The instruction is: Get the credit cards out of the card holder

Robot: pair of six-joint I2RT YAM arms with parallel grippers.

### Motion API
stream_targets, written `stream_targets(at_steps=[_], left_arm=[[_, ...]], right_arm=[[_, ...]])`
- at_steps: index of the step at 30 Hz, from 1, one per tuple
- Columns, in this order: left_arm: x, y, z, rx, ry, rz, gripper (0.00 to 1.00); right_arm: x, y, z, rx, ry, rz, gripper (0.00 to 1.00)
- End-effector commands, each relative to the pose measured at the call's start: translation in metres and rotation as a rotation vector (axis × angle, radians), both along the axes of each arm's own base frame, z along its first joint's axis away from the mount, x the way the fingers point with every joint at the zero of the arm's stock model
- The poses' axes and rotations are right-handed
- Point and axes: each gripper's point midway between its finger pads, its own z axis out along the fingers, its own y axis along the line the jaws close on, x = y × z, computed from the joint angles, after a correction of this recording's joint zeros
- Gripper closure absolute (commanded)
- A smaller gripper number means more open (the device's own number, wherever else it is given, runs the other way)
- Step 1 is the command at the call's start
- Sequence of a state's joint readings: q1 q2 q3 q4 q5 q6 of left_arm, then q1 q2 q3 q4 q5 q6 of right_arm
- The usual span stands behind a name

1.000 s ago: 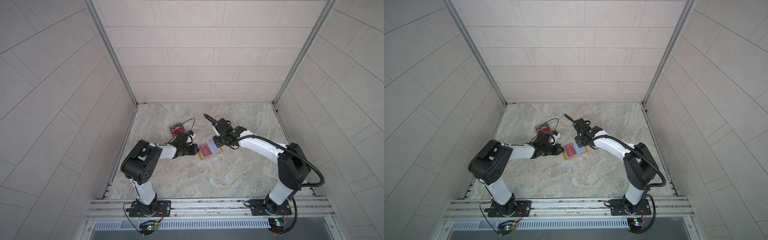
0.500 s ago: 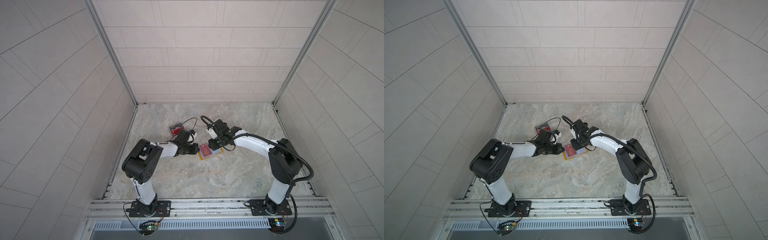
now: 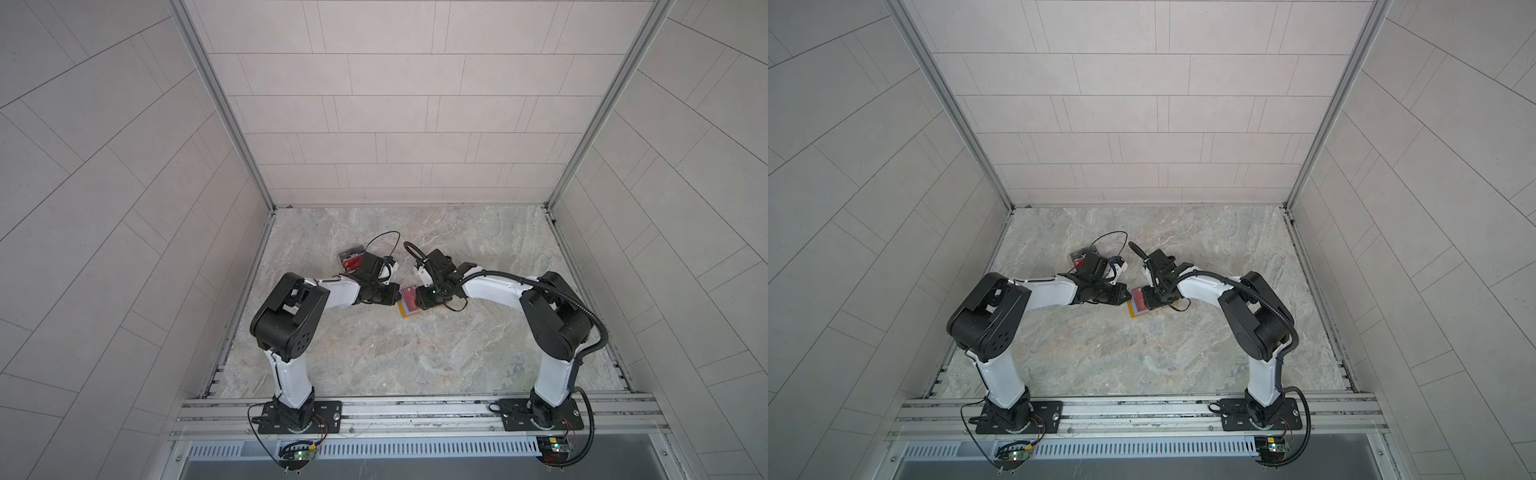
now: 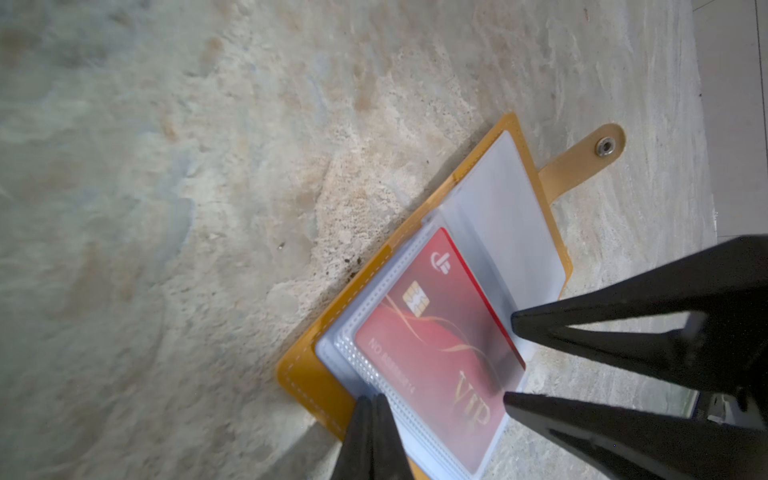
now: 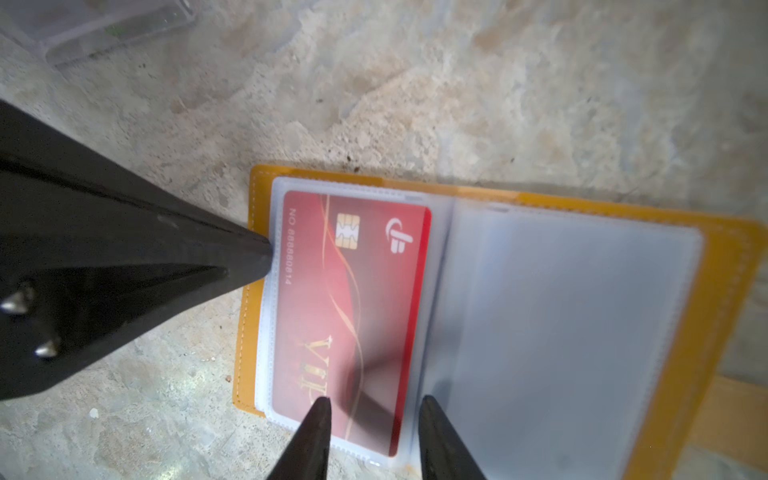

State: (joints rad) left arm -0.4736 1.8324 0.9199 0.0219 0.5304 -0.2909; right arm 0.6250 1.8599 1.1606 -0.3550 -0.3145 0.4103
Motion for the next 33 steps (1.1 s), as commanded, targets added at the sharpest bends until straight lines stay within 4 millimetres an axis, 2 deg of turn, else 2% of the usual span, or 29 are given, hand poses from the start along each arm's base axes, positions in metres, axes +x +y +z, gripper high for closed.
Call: stream_targets(at_steps=[1,6,8,13,18,23,30,33], left_arm=[[-0.011,0.002,-0.014,0.057,0.044,-0.039,0.95],[-0.015,-0.003,-0.014,0.056,0.049,-0.074,0.95],[-0.027,-0.015,-0.013,0.053,0.055,-0.128,0.95],[-0.046,-0.027,-0.009,0.054,0.063,-0.199,0.94],[-0.049,-0.024,-0.006,0.06,0.058,-0.173,0.93],[-0.041,-0.024,0.002,0.068,0.032,-0.15,0.93],[-0.027,-0.029,0.018,0.075,0.002,-0.141,0.94],[-0.028,-0.028,0.021,0.077,0.002,-0.137,0.94]], right_arm=[[-0.005,0.003,-0.006,0.042,0.04,-0.033,0.62],[-0.019,0.009,-0.001,0.134,0.076,-0.042,0.64],[-0.025,0.01,0.003,0.173,0.085,-0.051,0.65],[-0.04,0.013,0.013,0.268,0.108,-0.073,0.67],[-0.048,0.002,0.018,0.265,0.1,-0.112,0.67],[-0.044,-0.012,0.021,0.25,0.086,-0.164,0.65],[-0.029,-0.023,0.019,0.326,0.111,-0.247,0.66],[-0.024,-0.022,0.019,0.384,0.127,-0.266,0.67]])
